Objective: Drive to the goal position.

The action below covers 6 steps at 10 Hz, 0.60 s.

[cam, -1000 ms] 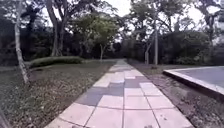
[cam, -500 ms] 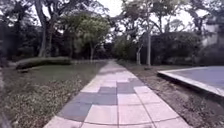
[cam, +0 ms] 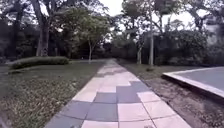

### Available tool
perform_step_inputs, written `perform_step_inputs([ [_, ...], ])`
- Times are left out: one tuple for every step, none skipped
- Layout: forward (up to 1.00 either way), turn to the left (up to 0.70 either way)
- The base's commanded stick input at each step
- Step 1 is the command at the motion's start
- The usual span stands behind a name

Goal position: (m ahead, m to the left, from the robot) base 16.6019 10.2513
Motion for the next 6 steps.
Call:
perform_step_inputs([
  [0.7,-0.13],
  [0.7,-0.04],
  [0.7,0.0],
  [0.7,0.0],
  [0.7,0.0],
  [0.7,0.0],
])
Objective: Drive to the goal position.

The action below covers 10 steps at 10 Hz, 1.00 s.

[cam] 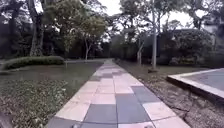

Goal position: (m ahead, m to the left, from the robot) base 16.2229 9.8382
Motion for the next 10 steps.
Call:
perform_step_inputs([
  [0.7,0.0],
  [0.7,0.0],
  [0.7,0.0],
  [0.7,0.0],
  [0.7,0.0],
  [0.7,0.0],
  [0.7,0.0],
  [0.7,0.0],
  [0.7,0.0],
  [0.7,0.0],
])
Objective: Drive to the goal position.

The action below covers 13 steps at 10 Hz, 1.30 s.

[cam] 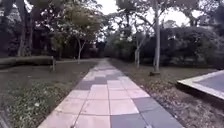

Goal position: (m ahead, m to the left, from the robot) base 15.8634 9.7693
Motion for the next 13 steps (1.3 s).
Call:
perform_step_inputs([
  [0.7,0.0],
  [0.7,0.0],
  [0.7,0.06],
  [0.7,0.35],
  [0.7,0.35],
  [0.7,0.35],
  [0.7,0.35],
  [0.7,0.3],
  [0.7,0.15],
  [0.7,0.01],
  [0.7,0.0],
  [0.7,0.0],
  [0.7,0.0],
])
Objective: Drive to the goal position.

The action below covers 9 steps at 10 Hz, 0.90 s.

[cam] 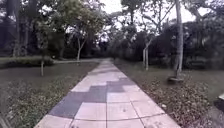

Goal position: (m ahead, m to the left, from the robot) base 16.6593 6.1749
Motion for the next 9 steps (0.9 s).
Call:
perform_step_inputs([
  [0.7,0.0],
  [0.7,0.0],
  [0.7,0.0],
  [0.7,0.0],
  [0.7,0.0],
  [0.7,0.0],
  [0.7,0.0],
  [0.7,0.0],
  [0.7,0.0],
])
